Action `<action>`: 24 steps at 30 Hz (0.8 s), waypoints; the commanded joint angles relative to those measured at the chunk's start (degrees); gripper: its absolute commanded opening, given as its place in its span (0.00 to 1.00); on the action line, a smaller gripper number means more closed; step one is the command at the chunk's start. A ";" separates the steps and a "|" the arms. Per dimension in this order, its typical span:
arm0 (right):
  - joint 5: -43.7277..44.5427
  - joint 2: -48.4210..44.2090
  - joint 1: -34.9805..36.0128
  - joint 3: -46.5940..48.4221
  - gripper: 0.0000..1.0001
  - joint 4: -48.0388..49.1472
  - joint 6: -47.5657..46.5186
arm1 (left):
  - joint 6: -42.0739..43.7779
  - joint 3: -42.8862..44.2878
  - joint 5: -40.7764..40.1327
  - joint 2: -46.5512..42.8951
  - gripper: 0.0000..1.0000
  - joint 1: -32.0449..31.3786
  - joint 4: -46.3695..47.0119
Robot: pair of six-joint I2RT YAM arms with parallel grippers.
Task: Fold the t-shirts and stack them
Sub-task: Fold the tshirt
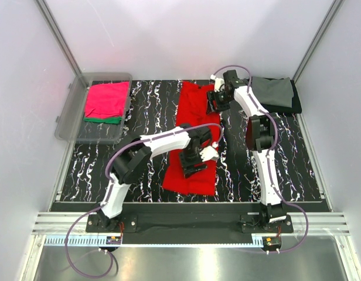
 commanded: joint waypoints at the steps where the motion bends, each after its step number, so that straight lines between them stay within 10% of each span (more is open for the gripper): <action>1: 2.29 3.10 1.39 4.01 0.70 2.02 0.23 | -0.19 4.68 3.30 4.11 0.67 -0.26 4.06; 7: 5.63 -4.25 1.48 -2.65 0.69 1.94 -1.27 | -1.07 6.21 1.20 -2.19 0.69 -0.52 0.54; 12: 7.04 -28.94 0.78 -23.69 0.69 3.25 2.58 | -4.56 0.66 -2.23 -22.20 0.99 0.18 0.10; 24: -11.94 -64.21 0.78 -86.90 0.68 7.72 25.44 | -40.32 -28.03 18.58 -36.57 0.90 19.25 12.81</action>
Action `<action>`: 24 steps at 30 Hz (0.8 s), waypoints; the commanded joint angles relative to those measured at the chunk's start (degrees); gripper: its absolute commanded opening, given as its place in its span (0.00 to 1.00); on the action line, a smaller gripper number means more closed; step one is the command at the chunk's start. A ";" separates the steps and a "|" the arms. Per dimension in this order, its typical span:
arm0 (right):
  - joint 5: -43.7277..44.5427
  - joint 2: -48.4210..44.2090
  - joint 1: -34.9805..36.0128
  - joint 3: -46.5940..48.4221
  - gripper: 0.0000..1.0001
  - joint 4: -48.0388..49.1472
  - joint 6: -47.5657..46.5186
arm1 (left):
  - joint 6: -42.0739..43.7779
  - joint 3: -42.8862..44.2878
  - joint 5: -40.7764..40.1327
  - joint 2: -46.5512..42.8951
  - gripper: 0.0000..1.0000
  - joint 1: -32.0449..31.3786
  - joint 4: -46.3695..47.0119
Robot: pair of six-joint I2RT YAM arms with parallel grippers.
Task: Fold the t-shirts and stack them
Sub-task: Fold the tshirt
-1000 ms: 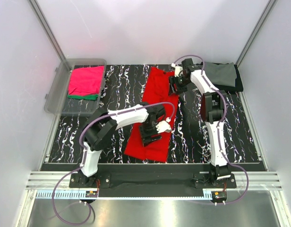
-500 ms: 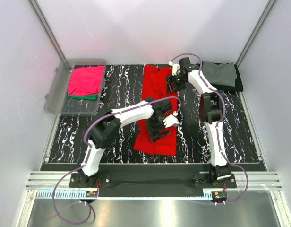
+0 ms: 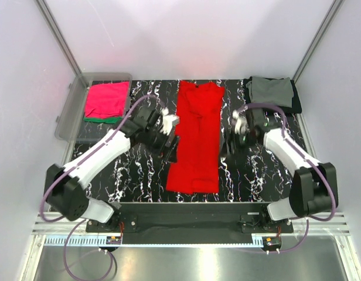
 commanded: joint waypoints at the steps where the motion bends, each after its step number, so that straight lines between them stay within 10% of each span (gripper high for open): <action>1: -6.78 -0.08 -0.14 -13.75 0.69 1.77 11.13 | -15.26 -13.07 8.93 1.94 0.84 4.48 6.50; 24: -7.14 11.24 9.61 -21.15 0.54 9.16 26.52 | -24.50 -27.60 8.68 9.57 0.43 6.86 20.05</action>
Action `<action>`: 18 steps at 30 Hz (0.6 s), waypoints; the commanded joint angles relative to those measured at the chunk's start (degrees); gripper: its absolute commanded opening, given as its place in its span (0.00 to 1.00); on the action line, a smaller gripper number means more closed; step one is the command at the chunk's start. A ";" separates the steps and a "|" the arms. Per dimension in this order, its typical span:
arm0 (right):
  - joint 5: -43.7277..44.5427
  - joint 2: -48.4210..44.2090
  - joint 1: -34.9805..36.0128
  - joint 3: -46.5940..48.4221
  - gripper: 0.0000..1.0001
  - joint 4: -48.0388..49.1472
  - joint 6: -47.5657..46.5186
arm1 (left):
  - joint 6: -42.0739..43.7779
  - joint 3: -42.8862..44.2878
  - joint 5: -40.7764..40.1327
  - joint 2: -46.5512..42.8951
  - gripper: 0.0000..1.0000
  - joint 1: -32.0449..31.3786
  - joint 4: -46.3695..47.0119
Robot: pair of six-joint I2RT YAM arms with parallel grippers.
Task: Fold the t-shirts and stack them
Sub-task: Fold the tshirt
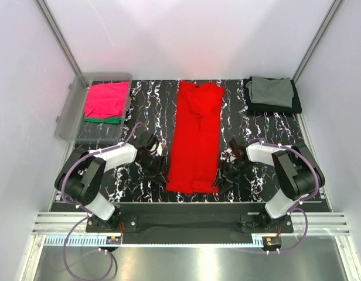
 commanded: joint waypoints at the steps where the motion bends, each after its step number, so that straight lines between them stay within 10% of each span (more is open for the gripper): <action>1: -1.39 0.46 1.79 -0.98 0.54 1.77 2.48 | -0.44 -0.26 2.49 0.29 0.42 0.24 2.02; 14: 0.37 -0.77 1.53 -0.28 0.50 3.00 2.93 | 0.79 0.53 3.81 3.36 0.40 -3.36 2.81; 16: -0.77 -0.77 0.92 -0.28 0.38 3.79 3.01 | 0.79 0.88 3.81 3.72 0.12 -3.54 2.90; 18: -1.13 -1.12 0.47 0.42 0.00 3.97 2.49 | 1.67 1.67 3.11 3.72 0.00 -3.46 1.76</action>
